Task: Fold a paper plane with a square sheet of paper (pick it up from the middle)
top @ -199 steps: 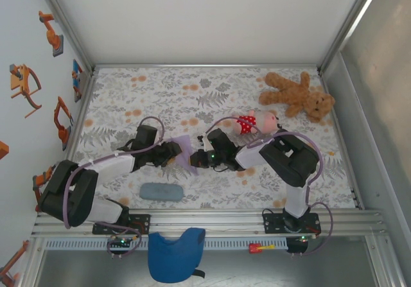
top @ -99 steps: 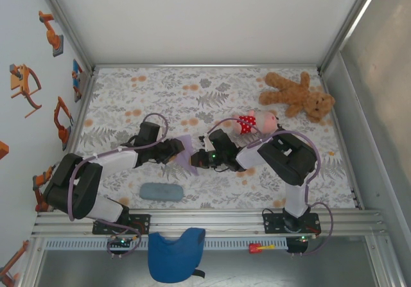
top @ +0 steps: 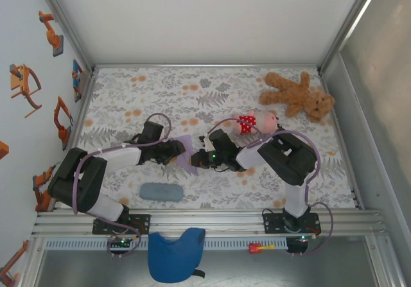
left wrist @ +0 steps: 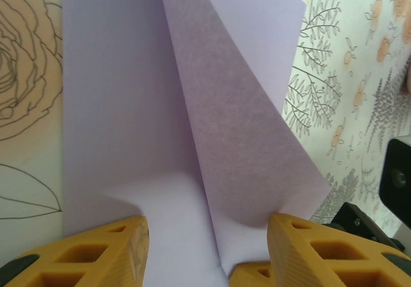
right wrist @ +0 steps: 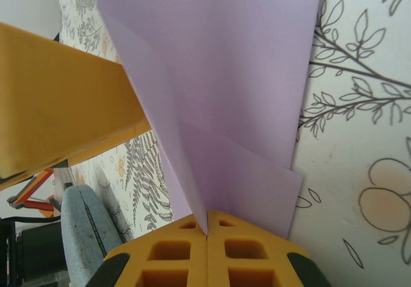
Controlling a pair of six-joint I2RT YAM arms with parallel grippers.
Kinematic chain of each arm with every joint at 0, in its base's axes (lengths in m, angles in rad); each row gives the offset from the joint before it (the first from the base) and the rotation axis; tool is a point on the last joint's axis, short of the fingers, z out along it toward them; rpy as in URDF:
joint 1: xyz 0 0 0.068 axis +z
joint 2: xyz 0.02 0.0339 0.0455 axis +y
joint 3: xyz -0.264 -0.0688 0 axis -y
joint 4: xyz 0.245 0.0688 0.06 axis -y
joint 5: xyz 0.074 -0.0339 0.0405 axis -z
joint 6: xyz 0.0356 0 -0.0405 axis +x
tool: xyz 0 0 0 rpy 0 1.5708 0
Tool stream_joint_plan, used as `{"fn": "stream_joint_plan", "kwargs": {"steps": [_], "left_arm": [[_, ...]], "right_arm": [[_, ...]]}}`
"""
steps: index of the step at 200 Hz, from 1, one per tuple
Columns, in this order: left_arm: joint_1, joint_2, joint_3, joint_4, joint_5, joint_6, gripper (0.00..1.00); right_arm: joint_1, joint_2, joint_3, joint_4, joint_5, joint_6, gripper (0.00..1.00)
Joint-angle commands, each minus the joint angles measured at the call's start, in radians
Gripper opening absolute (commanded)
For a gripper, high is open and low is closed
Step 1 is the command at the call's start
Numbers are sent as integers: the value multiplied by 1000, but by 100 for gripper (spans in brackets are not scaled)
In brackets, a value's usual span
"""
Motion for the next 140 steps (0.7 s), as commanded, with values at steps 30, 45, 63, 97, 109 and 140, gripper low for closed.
{"fn": "stream_joint_plan", "kwargs": {"steps": [30,45,63,97,109,140], "left_arm": [[-9,66,47,-142,-58,12,56],[-10,74,48,-154,-69,1,57],[-10,84,60,-183,-77,4,59],[-24,123,94,-262,-105,12,60],[-31,140,105,-282,-114,17,60],[-44,165,116,-299,-124,11,61]], "right_arm": [[-8,-41,-24,16,10,17,13],[-8,-75,-28,-15,33,7,19],[-8,-116,-42,-52,66,-10,25],[-8,-185,-41,-173,145,-71,26],[-7,-194,-35,-202,164,-88,26],[14,-186,4,-276,200,-128,27]]}}
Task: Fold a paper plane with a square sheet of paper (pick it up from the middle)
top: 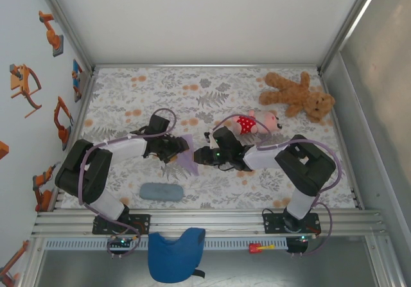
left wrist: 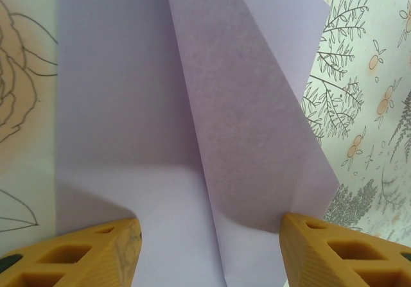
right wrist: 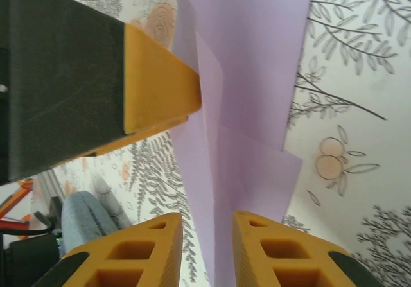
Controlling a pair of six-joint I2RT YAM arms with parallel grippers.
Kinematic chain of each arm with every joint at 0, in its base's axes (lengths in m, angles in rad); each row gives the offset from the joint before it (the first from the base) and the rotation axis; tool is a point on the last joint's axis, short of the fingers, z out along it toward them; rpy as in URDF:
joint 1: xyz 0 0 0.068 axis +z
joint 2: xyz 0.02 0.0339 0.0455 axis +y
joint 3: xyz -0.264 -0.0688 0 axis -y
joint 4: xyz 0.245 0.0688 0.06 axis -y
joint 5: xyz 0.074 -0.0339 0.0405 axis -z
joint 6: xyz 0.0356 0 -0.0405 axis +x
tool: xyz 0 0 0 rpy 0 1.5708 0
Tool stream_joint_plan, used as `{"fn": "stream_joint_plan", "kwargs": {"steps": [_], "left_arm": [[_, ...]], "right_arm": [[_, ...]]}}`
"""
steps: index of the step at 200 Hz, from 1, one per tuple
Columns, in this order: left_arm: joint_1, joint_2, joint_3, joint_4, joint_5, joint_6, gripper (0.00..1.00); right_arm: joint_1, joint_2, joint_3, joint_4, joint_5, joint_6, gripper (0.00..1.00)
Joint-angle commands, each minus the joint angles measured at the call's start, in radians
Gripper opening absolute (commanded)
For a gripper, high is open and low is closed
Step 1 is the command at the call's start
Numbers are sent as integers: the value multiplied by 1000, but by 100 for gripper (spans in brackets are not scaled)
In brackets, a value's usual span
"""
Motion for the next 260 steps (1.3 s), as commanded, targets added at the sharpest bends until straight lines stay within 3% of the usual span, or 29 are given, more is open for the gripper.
{"fn": "stream_joint_plan", "kwargs": {"steps": [1,160,260], "left_arm": [[-14,74,-31,-125,-76,10,62],[-23,93,-30,-131,-57,1,63],[-24,67,-30,-135,-50,-5,63]], "right_arm": [[15,-8,36,-104,67,-62,27],[55,142,195,-159,80,-118,27],[55,158,195,-150,78,-127,12]]}}
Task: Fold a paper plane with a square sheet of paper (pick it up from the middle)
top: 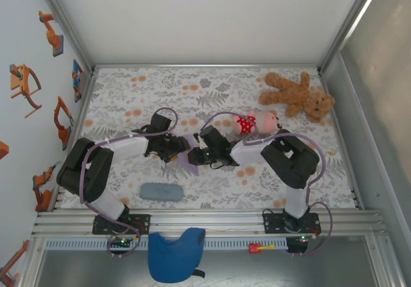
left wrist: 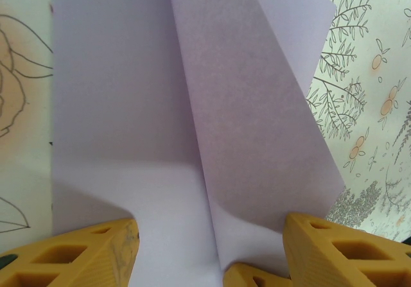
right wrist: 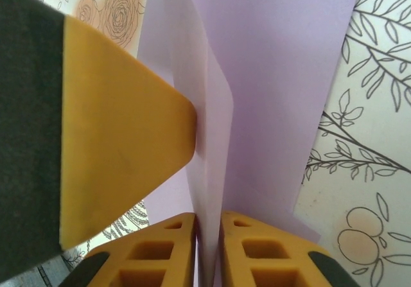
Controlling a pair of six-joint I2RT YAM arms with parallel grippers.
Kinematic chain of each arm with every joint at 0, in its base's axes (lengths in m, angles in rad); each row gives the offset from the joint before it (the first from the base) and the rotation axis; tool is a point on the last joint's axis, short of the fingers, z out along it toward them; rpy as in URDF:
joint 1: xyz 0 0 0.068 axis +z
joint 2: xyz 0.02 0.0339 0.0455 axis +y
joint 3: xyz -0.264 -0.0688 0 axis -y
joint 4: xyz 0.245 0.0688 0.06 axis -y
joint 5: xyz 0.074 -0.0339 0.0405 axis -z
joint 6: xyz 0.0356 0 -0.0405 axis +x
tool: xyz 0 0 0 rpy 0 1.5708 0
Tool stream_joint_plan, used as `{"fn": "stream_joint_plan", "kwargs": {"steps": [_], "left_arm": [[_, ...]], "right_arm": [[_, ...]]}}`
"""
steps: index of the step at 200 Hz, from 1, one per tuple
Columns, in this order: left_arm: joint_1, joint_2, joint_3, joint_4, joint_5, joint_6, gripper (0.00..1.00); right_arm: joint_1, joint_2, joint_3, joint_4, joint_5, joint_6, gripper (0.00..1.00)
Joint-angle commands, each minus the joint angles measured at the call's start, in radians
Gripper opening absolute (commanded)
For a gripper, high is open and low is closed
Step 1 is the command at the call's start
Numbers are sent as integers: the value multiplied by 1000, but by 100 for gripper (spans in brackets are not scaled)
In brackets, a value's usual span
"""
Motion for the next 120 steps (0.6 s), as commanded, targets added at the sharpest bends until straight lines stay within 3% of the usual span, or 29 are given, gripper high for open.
{"fn": "stream_joint_plan", "kwargs": {"steps": [1,33,78,120], "left_arm": [[-15,53,-50,-113,-42,-4,63],[-15,-17,-27,-140,-45,7,64],[-14,-202,-36,-88,-49,18,76],[-14,-282,-116,9,-26,8,74]], "right_arm": [[5,11,13,-4,9,-11,12],[4,-1,-13,30,-5,-6,5],[-8,-23,-76,140,-72,9,0],[-31,-10,-141,292,-167,65,0]]}}
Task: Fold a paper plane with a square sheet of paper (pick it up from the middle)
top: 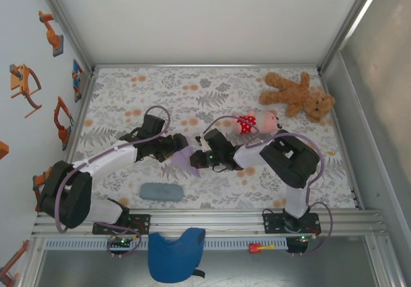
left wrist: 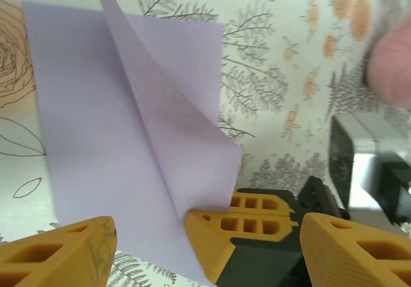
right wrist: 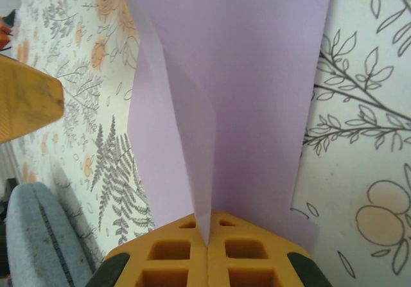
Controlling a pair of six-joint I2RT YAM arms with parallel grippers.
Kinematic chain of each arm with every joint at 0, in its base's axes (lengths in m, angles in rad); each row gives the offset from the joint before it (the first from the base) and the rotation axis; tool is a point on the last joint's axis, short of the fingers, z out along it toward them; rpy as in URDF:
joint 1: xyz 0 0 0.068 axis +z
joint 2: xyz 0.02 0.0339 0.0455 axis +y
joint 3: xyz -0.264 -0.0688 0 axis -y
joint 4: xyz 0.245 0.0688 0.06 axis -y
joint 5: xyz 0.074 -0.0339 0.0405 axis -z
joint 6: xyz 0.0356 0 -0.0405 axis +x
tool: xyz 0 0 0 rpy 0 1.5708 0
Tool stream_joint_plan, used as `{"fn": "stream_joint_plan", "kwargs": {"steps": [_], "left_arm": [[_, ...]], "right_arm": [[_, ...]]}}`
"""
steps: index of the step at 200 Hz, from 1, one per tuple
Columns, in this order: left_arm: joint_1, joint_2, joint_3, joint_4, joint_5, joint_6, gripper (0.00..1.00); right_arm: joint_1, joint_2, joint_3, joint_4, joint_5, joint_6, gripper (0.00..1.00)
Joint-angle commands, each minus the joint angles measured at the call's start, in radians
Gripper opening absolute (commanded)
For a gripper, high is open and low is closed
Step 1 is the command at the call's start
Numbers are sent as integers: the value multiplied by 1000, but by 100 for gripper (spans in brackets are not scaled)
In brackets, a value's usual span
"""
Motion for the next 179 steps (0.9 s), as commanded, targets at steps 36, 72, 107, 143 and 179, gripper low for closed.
{"fn": "stream_joint_plan", "kwargs": {"steps": [36,72,107,143,179], "left_arm": [[0,-11,-98,128,42,-27,67],[-2,23,-122,207,78,-48,59],[-1,55,-128,255,103,-52,49],[-2,70,-131,303,129,-45,37],[-2,85,-134,353,162,-32,31]], "right_arm": [[-33,-6,-73,198,-114,92,0],[-50,11,-94,269,-152,154,0],[-57,24,-102,290,-164,186,0],[-62,42,-103,298,-175,215,0],[-70,56,-104,306,-183,240,0]]}}
